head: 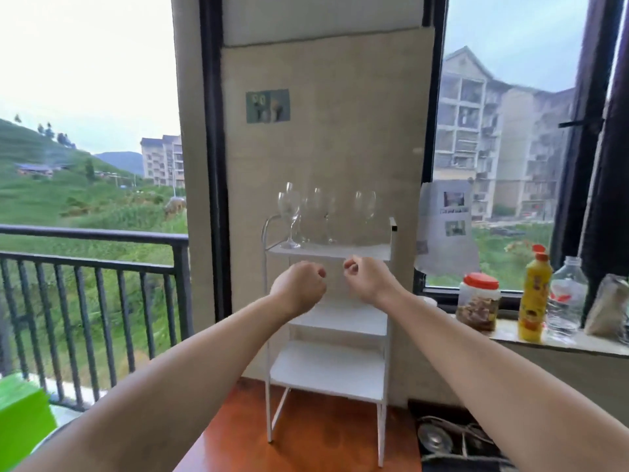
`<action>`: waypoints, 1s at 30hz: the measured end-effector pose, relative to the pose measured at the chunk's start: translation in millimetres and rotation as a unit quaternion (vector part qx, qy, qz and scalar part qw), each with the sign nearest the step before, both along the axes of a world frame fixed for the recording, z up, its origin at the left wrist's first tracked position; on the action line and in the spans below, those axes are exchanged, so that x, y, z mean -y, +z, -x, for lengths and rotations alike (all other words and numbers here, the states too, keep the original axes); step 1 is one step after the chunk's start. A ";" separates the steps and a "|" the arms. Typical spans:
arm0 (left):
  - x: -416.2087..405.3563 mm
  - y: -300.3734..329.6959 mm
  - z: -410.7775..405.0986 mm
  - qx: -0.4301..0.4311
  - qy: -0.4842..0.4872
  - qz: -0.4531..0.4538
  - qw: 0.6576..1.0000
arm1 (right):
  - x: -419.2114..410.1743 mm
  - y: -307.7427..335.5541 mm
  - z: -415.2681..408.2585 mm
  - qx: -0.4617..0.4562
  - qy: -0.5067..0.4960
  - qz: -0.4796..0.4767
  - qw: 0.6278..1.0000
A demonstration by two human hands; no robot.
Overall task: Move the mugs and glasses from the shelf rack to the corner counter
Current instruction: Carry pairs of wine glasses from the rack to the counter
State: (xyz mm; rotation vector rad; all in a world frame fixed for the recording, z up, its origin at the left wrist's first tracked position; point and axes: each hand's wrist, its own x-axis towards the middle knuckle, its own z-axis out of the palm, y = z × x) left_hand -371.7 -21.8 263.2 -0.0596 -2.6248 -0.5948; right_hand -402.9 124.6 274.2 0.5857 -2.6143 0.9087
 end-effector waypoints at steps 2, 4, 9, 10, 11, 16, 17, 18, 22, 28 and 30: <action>1.6 14.1 35.7 -0.037 -0.007 -0.032 0.999 | 10.1 19.6 33.6 -0.019 -0.021 0.050 0.998; 2.1 28.9 68.2 -0.079 -0.013 -0.076 0.994 | 19.3 37.4 65.9 -0.026 -0.048 0.108 0.993; 4.3 63.4 140.7 -0.088 0.015 -0.188 0.978 | 35.1 63.0 136.5 0.052 -0.098 0.273 0.956; 7.6 65.7 145.6 -0.079 0.029 -0.214 0.973 | 37.5 64.1 141.5 0.091 -0.100 0.307 0.942; 7.9 67.8 163.5 -0.064 0.032 -0.242 0.968 | 38.2 65.2 158.7 0.118 -0.108 0.337 0.928; 17.3 57.4 198.1 -0.027 -0.004 -0.337 0.941 | 38.6 57.3 202.8 0.136 -0.120 0.404 0.896; 20.7 53.1 200.2 -0.019 -0.010 -0.332 0.943 | 37.5 55.2 209.0 0.140 -0.123 0.417 0.889; 25.2 47.6 202.5 -0.014 -0.016 -0.312 0.950 | 36.7 52.8 214.0 0.147 -0.128 0.423 0.885; 49.5 39.0 194.3 -0.048 -0.016 -0.131 0.990 | 38.6 52.2 228.0 0.183 -0.090 0.476 0.856; 83.5 40.9 174.6 -0.126 0.006 -0.062 0.990 | 53.3 46.2 236.9 0.205 -0.080 0.509 0.832; 88.3 40.0 174.4 -0.122 0.021 -0.054 0.991 | 55.6 43.9 239.9 0.204 -0.085 0.508 0.833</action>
